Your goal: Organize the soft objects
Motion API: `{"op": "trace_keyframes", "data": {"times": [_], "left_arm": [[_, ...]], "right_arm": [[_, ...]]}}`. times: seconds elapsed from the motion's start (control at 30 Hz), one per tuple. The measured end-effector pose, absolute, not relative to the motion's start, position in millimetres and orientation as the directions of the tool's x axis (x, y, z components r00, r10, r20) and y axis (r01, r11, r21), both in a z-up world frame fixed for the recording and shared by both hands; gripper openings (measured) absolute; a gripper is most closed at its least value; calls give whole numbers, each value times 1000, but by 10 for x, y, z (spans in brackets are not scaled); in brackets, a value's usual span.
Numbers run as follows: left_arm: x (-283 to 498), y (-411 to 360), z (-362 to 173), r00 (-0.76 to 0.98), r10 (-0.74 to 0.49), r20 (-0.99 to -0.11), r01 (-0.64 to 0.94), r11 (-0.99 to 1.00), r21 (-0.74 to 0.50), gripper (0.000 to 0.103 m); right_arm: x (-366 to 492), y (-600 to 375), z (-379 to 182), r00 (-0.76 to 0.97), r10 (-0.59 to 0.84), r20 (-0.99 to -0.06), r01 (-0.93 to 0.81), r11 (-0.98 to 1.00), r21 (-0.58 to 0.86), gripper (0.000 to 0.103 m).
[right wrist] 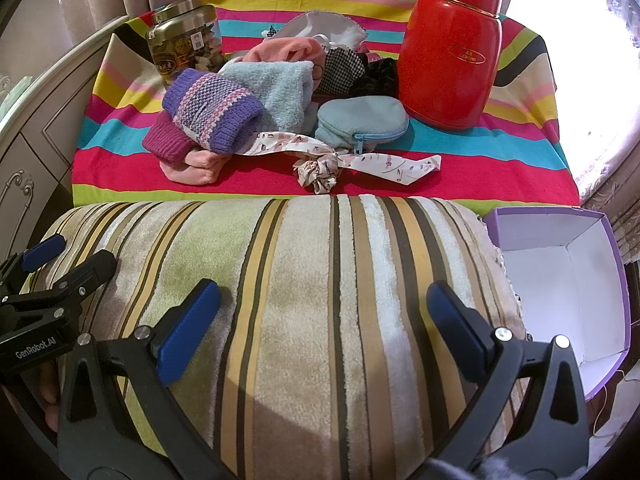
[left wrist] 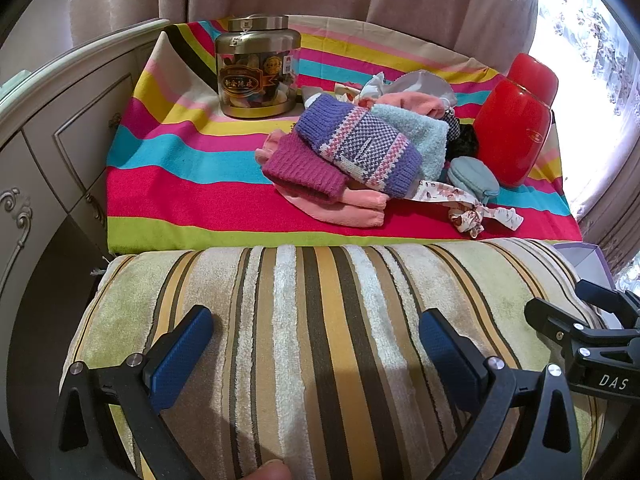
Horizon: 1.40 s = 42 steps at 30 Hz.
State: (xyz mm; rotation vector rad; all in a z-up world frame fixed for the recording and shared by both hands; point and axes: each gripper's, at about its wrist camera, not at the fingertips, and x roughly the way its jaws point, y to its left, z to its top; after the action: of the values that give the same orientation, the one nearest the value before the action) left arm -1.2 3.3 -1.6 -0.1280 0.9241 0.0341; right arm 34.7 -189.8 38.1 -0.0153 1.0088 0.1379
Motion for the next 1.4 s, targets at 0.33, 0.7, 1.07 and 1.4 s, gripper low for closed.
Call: {"op": "trace_keyframes", "data": {"times": [0.33,0.7,1.07,1.4], "left_arm": [[-12,17,-16,601,-20,-799,-84,993,-88,103],[-16,21,-13,602,-23,-798,-83,992,-92,103],[-26,37,-12,606,-29,-795,-85,991,-100,103],[-32,39,-11,610,-36,-791,-86,990,-112,103]], "right_arm": [[348,-1903,384,523,104,-846,-119,992,48,103],[348,-1902,387,523,103,-846,-119,992,47,103],[345,-1902,384,524,104,-845,-119,992,48,103],[347,-1897,383,525,104,-845,-120,992,48,103]]}}
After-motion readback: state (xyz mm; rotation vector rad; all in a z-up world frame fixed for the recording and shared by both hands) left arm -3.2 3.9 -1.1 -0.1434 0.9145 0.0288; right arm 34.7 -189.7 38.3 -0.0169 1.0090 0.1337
